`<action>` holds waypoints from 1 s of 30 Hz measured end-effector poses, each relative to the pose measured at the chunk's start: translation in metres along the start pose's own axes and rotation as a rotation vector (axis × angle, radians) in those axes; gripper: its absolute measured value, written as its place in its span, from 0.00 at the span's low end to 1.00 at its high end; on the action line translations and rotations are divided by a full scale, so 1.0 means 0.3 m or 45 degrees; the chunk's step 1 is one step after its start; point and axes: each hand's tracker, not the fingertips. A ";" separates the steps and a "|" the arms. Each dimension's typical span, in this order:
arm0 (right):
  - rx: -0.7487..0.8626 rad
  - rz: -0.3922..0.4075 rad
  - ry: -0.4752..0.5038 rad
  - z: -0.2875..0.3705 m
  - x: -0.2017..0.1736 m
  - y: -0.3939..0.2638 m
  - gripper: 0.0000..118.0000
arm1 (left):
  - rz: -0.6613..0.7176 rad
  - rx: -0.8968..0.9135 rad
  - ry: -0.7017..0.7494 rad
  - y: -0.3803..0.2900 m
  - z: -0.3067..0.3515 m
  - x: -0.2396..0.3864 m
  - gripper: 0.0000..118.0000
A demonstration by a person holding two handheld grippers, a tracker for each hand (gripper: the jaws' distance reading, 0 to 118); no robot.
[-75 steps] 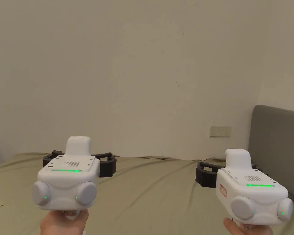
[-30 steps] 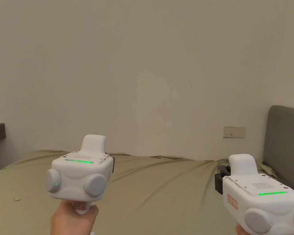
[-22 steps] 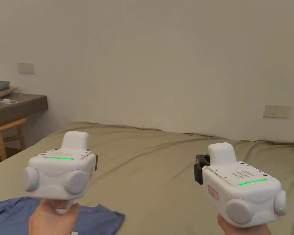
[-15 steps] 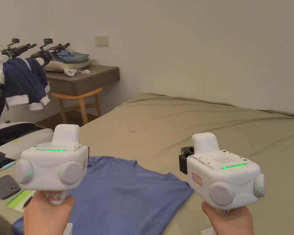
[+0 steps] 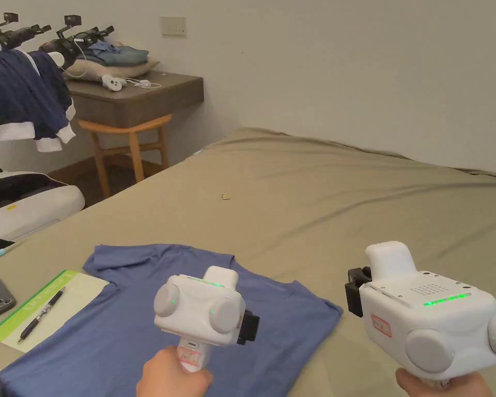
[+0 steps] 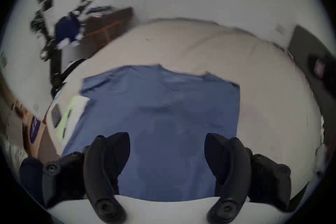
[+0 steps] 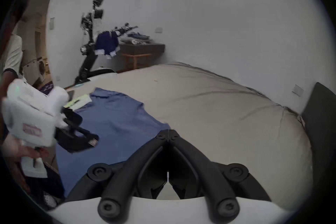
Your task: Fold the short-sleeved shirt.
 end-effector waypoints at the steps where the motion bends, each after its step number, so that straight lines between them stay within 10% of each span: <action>1: -0.022 0.005 -0.033 0.010 0.018 -0.017 0.02 | -0.013 -0.047 -0.019 0.015 -0.066 0.042 0.80; 8: -0.177 -0.028 -0.043 -0.066 0.128 -0.142 0.02 | -0.111 -0.065 -0.142 0.021 -0.327 0.170 0.78; 9: -0.181 -0.035 -0.036 -0.092 0.138 -0.167 0.02 | -0.129 -0.089 -0.189 0.044 -0.321 0.128 0.68; 11: -0.193 -0.069 -0.017 -0.104 0.150 -0.199 0.02 | -0.123 -0.146 -0.221 0.066 -0.310 0.053 0.01; 14: -0.196 -0.150 0.008 -0.135 0.177 -0.269 0.02 | -0.127 -0.186 0.078 0.090 -0.301 -0.048 0.00; 19: -0.195 -0.239 0.012 -0.025 0.220 -0.319 0.02 | 0.440 -0.111 -0.359 0.037 -0.324 -0.194 0.00; 21: -0.152 -0.309 0.005 0.065 0.271 -0.361 0.02 | 0.884 -0.059 -0.823 0.002 -0.305 -0.231 0.00; 24: -0.098 -0.402 -0.063 0.237 0.372 -0.424 0.02 | 0.553 -0.004 -0.519 0.053 -0.173 -0.021 0.00; 30: -0.005 -0.507 -0.318 0.629 0.575 -0.561 0.02 | 0.490 0.007 -0.970 0.207 -0.097 0.470 0.00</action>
